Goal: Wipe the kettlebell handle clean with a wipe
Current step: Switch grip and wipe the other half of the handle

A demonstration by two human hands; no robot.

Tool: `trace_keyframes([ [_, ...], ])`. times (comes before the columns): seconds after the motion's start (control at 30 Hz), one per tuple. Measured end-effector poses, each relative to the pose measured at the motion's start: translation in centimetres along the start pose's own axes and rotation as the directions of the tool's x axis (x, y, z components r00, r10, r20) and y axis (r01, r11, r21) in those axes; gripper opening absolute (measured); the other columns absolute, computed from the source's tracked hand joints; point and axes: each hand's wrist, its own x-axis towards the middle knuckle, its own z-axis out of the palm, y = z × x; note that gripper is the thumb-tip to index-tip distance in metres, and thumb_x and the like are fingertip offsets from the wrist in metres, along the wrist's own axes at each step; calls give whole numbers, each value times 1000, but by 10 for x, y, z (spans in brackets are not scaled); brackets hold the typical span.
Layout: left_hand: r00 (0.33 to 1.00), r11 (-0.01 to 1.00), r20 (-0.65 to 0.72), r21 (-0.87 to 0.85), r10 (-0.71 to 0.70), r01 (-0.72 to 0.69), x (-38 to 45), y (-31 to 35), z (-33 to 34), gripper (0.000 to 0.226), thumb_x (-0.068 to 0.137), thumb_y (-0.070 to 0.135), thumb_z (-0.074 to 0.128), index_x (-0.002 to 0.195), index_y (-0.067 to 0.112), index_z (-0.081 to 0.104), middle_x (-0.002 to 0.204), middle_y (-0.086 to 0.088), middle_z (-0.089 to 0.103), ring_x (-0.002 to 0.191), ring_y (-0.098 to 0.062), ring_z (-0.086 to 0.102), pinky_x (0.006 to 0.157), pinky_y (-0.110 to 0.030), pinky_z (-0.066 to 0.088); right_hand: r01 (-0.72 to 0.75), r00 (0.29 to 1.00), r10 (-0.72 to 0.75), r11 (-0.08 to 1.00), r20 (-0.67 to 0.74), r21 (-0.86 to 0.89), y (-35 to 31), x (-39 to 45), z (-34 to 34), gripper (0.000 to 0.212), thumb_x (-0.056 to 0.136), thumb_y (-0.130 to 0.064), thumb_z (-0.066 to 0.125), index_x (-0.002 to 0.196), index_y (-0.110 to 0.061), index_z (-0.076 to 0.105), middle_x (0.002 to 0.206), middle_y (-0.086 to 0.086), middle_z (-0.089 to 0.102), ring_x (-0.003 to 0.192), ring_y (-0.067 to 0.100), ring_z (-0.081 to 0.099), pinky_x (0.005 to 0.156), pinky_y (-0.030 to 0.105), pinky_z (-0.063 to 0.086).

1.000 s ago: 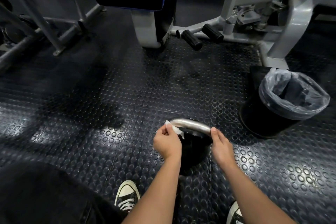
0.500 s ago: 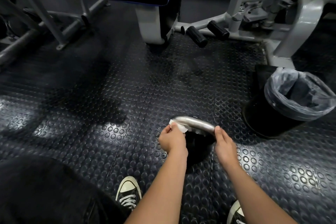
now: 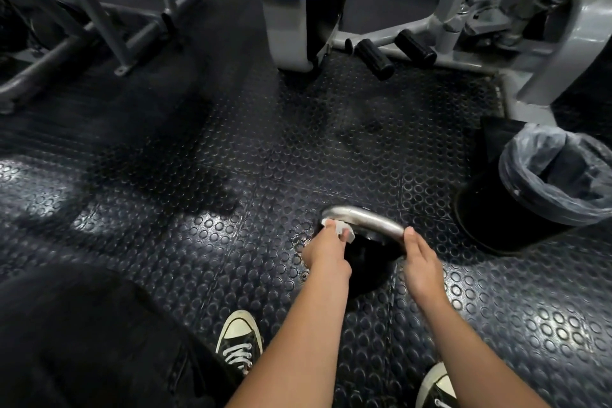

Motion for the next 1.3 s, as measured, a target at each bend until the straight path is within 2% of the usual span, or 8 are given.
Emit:
trace_keyframes([
  [0.13,996,997,79,-74,-31,37,1,-7,-1,14,104,-7,63,91,-4,59,98,-14,64,76,-18,65,81,-27,60,5,1000,-5,1000,-5,-1,2,-1,0,58,98,-59,35,139,-23,53,140,0,54,129,18,47,108,35,32],
  [0.27,987,971,136,-209,-85,112,4,-2,8,16,107,-10,48,106,-3,62,120,-20,61,82,-17,59,55,-18,56,13,1000,-13,1000,-4,-23,2,0,0,60,96,-63,35,135,-24,57,136,0,58,126,18,51,110,39,35],
  [0.37,976,972,192,-193,-99,137,3,-6,3,27,104,-15,41,95,0,62,98,-14,61,76,-14,56,45,-15,52,18,1000,-18,999,6,-31,3,0,-2,61,95,-66,32,132,-26,60,130,-6,60,118,14,52,106,37,37],
  [0.57,966,926,207,-309,-156,216,21,-9,3,25,109,-3,45,93,-3,63,81,-6,56,71,-11,51,62,-18,49,0,1000,1,1000,10,-18,0,-1,-2,57,98,-59,35,138,-23,54,136,-3,55,125,15,48,105,31,32],
  [0.63,971,998,235,-2,-53,55,18,-11,-1,25,109,5,53,88,2,65,71,3,51,61,-5,48,57,-10,48,-4,1000,4,1000,14,-7,-1,-2,-2,58,98,-59,36,139,-22,53,140,-1,54,128,16,47,106,30,31],
  [0.8,920,911,328,-271,-215,309,19,-2,3,31,106,-14,36,89,1,57,87,-12,58,77,-16,57,44,-15,53,4,1000,-4,1000,2,-7,3,2,-2,61,97,-61,37,139,-21,53,140,-1,54,130,18,47,111,35,32],
  [1.13,916,916,312,-229,-251,329,12,-8,8,30,109,-7,45,84,3,58,80,-8,58,71,-13,55,51,-18,50,-9,1000,9,1000,9,-20,4,2,-3,64,96,-63,36,141,-20,51,143,1,52,132,19,46,112,37,32],
  [1.3,919,894,319,-302,-234,332,10,-9,3,27,106,-11,45,87,0,60,81,-11,60,73,-15,57,42,-16,53,-9,1000,9,999,3,-49,4,0,-3,67,93,-68,33,140,-24,52,141,1,54,130,20,47,112,41,33],
])
